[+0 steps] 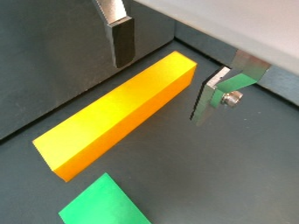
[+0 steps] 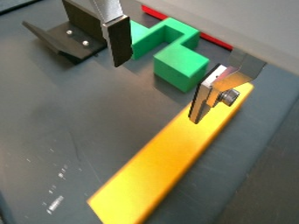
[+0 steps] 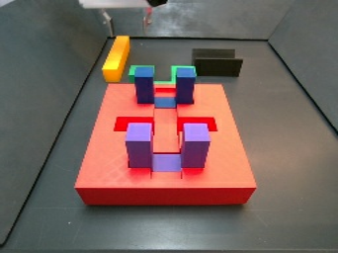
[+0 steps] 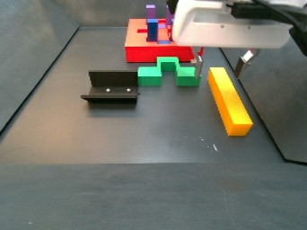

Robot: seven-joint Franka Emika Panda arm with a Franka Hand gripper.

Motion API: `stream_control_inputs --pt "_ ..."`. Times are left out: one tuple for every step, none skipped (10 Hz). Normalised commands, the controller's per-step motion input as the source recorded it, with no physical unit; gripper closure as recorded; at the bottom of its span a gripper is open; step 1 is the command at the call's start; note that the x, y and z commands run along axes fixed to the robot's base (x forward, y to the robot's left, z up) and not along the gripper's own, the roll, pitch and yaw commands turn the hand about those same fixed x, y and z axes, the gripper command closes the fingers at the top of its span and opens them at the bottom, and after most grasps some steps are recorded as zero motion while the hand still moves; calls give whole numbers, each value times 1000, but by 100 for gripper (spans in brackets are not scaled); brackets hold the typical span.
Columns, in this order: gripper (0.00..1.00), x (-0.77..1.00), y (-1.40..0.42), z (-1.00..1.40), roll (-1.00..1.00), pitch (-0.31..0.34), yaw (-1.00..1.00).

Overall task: Pick up the yellow object. Move up. Move to above the board. Insert the yellow object.
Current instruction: Pick up the yellow object.

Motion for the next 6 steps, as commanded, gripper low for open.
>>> stream_control_inputs --pt "0 0 0 -137 -14 -1 -49" --pt "0 0 0 -337 -4 -20 -140" --pt "0 -86 0 -457 -17 -33 -191" --pt "0 -271 0 -457 -54 -76 -206" --pt "0 -203 37 -411 -60 -76 -191" --pt "0 -209 74 -291 -50 -66 -114"
